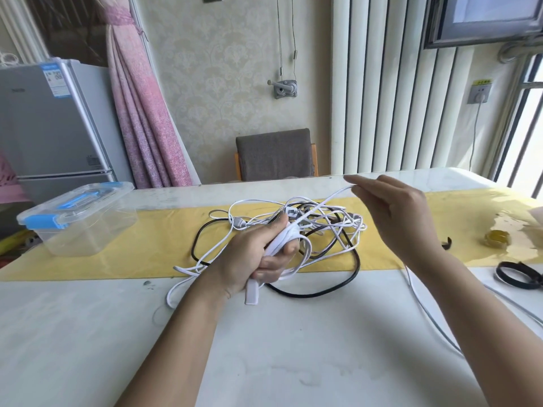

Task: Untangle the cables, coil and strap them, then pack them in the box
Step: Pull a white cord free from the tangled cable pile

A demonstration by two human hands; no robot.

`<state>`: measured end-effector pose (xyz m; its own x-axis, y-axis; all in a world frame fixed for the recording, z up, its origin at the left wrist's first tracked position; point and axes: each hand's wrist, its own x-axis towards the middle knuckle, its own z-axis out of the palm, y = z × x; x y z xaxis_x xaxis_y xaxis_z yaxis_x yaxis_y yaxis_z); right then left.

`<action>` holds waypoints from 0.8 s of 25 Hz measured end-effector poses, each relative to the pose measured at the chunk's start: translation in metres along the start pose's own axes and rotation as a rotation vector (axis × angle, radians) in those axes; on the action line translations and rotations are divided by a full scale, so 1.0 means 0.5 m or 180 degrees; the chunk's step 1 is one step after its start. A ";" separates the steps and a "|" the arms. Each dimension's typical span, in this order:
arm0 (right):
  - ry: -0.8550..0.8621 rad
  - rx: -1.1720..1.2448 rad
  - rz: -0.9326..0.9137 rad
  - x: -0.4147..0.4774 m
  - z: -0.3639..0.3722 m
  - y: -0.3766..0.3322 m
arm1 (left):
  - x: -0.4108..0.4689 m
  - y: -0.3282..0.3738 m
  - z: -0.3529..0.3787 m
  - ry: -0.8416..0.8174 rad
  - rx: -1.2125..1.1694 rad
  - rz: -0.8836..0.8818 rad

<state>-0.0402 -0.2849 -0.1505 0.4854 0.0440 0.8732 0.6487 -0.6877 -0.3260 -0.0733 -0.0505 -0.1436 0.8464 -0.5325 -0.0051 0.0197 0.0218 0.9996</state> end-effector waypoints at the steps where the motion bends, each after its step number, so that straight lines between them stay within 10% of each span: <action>1: -0.0078 -0.0012 0.0033 -0.002 0.002 0.007 | 0.000 0.001 -0.008 -0.0228 -0.0340 -0.0048; 6: -0.0603 0.0011 -0.0149 -0.019 0.036 -0.011 | -0.003 0.010 -0.039 -0.1719 -0.2247 0.0295; 14: -0.1392 -0.0065 -0.0808 -0.066 0.102 -0.108 | -0.005 0.009 -0.084 -0.0980 -0.3610 0.1129; 20: -0.1626 -0.0030 -0.1161 -0.067 0.090 -0.138 | 0.018 0.003 -0.046 0.2107 -0.0096 0.1450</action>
<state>-0.0747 -0.2065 -0.1735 0.4542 0.6163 0.6433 0.8213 -0.5694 -0.0345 -0.0534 -0.0357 -0.1429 0.9144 0.1464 0.3774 -0.3972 0.1440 0.9064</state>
